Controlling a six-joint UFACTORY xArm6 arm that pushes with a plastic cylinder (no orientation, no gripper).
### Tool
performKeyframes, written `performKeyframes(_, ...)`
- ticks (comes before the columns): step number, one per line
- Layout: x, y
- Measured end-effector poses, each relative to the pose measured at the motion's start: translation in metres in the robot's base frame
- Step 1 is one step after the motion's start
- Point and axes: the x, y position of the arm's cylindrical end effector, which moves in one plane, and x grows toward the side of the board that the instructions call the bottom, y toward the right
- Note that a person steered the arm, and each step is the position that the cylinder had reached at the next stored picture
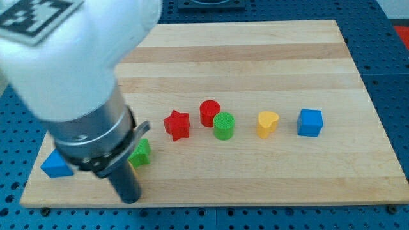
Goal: Slightly push yellow hexagon into green star
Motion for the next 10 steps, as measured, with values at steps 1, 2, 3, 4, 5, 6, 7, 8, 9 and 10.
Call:
performKeyframes(1, -0.004, -0.046)
performKeyframes(2, -0.021, -0.075)
performKeyframes(3, -0.018, -0.079)
performKeyframes(4, -0.004, -0.059)
performKeyframes(5, 0.001, -0.023)
performKeyframes(6, 0.001, 0.006)
performKeyframes(7, -0.005, 0.006)
performKeyframes(8, -0.01, -0.022)
performKeyframes(9, -0.019, -0.044)
performKeyframes(10, -0.023, -0.038)
